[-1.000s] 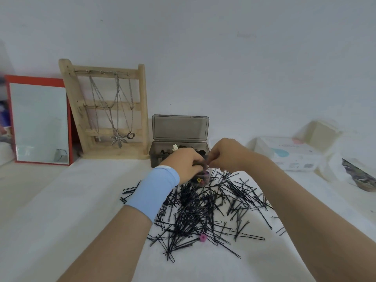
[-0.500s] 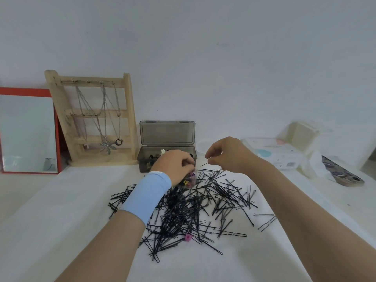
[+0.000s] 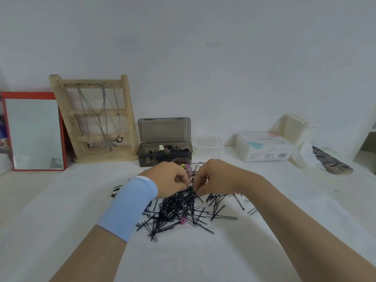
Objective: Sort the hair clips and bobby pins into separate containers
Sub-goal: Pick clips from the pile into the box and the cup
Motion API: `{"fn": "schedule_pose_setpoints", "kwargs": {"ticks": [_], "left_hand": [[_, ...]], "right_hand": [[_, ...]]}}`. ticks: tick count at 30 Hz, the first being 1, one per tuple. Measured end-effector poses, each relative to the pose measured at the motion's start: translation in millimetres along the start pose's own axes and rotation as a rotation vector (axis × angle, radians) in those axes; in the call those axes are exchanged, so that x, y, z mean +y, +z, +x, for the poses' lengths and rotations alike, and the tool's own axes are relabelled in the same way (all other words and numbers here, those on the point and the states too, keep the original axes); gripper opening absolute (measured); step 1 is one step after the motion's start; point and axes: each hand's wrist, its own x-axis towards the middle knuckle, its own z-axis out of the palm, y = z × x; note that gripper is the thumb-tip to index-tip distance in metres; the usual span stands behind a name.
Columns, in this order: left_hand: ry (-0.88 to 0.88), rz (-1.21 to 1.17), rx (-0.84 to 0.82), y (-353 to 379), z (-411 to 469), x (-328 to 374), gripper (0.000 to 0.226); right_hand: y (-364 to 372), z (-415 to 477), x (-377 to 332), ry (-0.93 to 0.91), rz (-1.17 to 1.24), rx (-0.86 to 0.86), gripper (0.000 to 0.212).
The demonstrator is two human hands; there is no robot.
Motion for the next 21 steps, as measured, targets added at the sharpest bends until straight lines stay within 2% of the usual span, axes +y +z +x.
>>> {"fn": "schedule_pose_setpoints", "kwargs": {"ticks": [3, 6, 10, 15, 21], "left_hand": [[-0.019, 0.033, -0.032, -3, -13, -5, 0.009], [-0.062, 0.022, 0.032, -4, -22, -16, 0.014], [-0.11, 0.025, 0.109, -1, -26, -31, 0.02], [-0.157, 0.01, -0.003, 4, -27, -42, 0.032], [-0.16, -0.03, -0.015, -2, -20, -49, 0.026]], "right_hand": [[6, -4, -23, -0.055, 0.011, -0.131, 0.017], [20, -4, -38, -0.084, -0.04, -0.257, 0.027], [24, 0, -40, -0.084, -0.025, -0.248, 0.017], [2, 1, -27, -0.028, 0.157, -0.11, 0.005], [-12, 41, -14, 0.049, 0.156, 0.348, 0.006]]}}
